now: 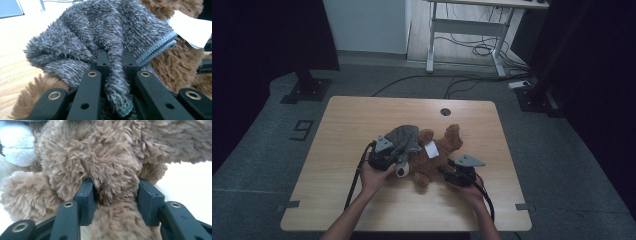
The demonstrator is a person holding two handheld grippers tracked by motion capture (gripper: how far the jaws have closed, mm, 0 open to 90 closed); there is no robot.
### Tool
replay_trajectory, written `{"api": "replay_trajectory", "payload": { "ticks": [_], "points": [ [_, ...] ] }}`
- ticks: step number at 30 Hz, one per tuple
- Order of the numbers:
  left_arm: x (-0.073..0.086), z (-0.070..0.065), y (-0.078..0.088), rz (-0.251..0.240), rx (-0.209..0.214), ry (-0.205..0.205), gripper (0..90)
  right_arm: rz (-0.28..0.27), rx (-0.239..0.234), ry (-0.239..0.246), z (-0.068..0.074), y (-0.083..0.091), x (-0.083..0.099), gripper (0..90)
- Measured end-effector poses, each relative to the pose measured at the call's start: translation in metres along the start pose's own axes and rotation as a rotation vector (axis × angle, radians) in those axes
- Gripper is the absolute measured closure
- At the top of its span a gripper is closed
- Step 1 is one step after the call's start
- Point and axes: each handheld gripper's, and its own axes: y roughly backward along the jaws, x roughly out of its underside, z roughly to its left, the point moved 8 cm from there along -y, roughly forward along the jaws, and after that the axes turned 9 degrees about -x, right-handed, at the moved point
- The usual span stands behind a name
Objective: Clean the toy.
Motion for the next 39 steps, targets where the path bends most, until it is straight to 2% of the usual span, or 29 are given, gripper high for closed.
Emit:
{"api": "replay_trajectory", "payload": {
  "ticks": [2,3,4,8,11,12,14,15,16,17,20,21,22,26,28,30,31,32,33,34,35,37,38,39],
  "points": [
    [0.004,-0.002,0.005,-0.015,0.007,0.006,80.5,0.02,0.002,0.006,0.002,0.003,-0.001,45.5],
    [0.004,-0.002,0.005,-0.015,0.007,0.006,80.5,0.02,0.002,0.006,0.002,0.003,-0.001,45.5],
    [0.007,-0.004,0.008,-0.027,0.019,0.023,80.5,0.021,0.002,0.02,0.003,0.005,-0.004,39.0],
    [0.013,-0.009,0.014,-0.055,0.028,0.031,80.8,0.01,-0.013,0.009,0.006,0.009,-0.013,29.6],
    [0.015,-0.011,0.017,-0.064,0.033,0.031,80.8,0.026,-0.008,0.002,0.006,0.008,-0.015,25.8],
    [0.017,-0.011,0.018,-0.067,0.039,0.036,80.8,0.04,-0.014,-0.018,0.005,0.003,-0.015,23.9],
    [0.018,-0.012,0.019,-0.068,0.044,0.042,80.9,0.043,-0.018,-0.025,0.005,0.001,-0.014,23.7],
    [0.018,-0.012,0.02,-0.067,0.05,0.049,80.9,0.047,-0.031,-0.041,0.004,-0.003,-0.013,25.8],
    [0.019,-0.012,0.021,-0.065,0.056,0.054,80.8,0.045,-0.064,-0.055,0.006,-0.008,-0.011,40.3],
    [0.019,-0.012,0.021,-0.065,0.056,0.054,80.9,0.045,-0.064,-0.055,0.006,-0.008,-0.011,40.3],
    [0.021,-0.015,0.024,-0.061,0.072,0.054,80.8,0.047,-0.051,-0.033,0.008,-0.009,-0.007,57.6],
    [0.021,-0.015,0.024,-0.061,0.072,0.054,80.8,0.047,-0.051,-0.033,0.008,-0.009,-0.007,57.6],
    [0.022,-0.018,0.027,-0.056,0.083,0.052,80.7,0.046,-0.036,-0.008,0.01,-0.007,-0.004,61.4],
    [0.021,-0.023,0.033,-0.042,0.089,0.022,80.4,0.028,-0.016,0.023,0.014,-0.004,0.002,64.4],
    [0.02,-0.025,0.035,-0.033,0.097,0.022,80.3,0.025,-0.013,0.026,0.014,-0.004,0.003,65.0],
    [0.01,-0.027,0.04,-0.02,0.103,0.033,79.8,0.016,0.01,0.071,0.016,-0.003,0.005,66.8],
    [0.01,-0.027,0.04,-0.02,0.103,0.033,79.8,0.016,0.01,0.071,0.016,-0.003,0.005,66.8],
    [-0.003,-0.03,0.044,-0.027,0.086,0.014,79.6,0.005,0.026,0.086,0.016,-0.003,0.007,67.7],
    [-0.003,-0.03,0.044,-0.027,0.086,0.014,79.5,0.005,0.026,0.086,0.016,-0.003,0.007,67.7],
    [-0.017,-0.033,0.044,-0.041,0.082,-0.003,79.5,0.0,0.03,0.088,0.016,-0.003,0.007,68.2],
    [-0.025,-0.035,0.044,-0.051,0.084,-0.001,79.4,-0.005,0.034,0.091,0.016,-0.003,0.007,68.6],
    [-0.037,-0.04,0.04,-0.058,0.091,0.007,79.3,-0.004,0.032,0.098,0.016,-0.003,0.007,68.7],
    [-0.042,-0.044,0.032,-0.038,0.091,-0.002,79.0,-0.007,0.028,0.096,0.016,-0.002,0.008,68.7],
    [-0.042,-0.044,0.032,-0.038,0.091,-0.002,78.8,-0.007,0.026,0.095,0.016,-0.002,0.008,68.7]
  ]
}}
